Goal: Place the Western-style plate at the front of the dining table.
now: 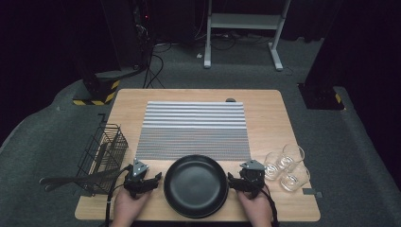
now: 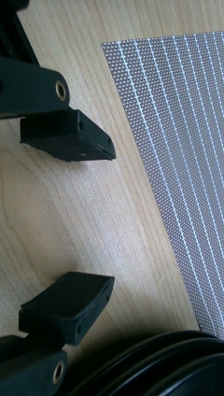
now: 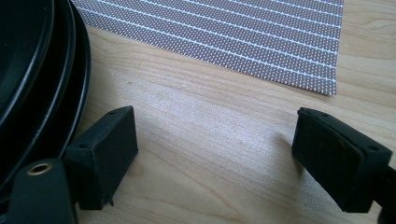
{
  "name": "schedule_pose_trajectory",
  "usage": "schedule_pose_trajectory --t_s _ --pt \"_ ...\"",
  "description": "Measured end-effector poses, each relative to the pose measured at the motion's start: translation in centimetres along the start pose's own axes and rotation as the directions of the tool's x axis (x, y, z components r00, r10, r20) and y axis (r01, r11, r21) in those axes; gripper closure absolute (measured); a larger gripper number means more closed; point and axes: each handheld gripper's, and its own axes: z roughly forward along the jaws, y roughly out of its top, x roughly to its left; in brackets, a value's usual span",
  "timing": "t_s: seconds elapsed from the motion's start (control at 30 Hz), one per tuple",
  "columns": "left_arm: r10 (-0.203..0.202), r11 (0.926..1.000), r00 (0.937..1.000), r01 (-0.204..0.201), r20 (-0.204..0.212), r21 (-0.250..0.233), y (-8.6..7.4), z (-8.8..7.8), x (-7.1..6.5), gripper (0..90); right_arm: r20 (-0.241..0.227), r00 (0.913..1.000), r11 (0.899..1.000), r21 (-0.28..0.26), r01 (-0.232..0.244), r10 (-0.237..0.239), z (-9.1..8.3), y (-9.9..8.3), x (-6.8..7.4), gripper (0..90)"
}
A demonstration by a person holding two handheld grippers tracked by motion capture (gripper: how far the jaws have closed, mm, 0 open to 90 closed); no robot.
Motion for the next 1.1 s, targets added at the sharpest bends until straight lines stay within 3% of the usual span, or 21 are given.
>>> schedule_pose_trajectory --t_s 1.1 --pt "0.002 1.0 1.0 -0.002 -0.003 0.0 0.0 -0.02 -0.02 33.3 0.005 1.0 1.0 -0.006 0.005 -0.005 0.03 0.02 0.13 16.8"
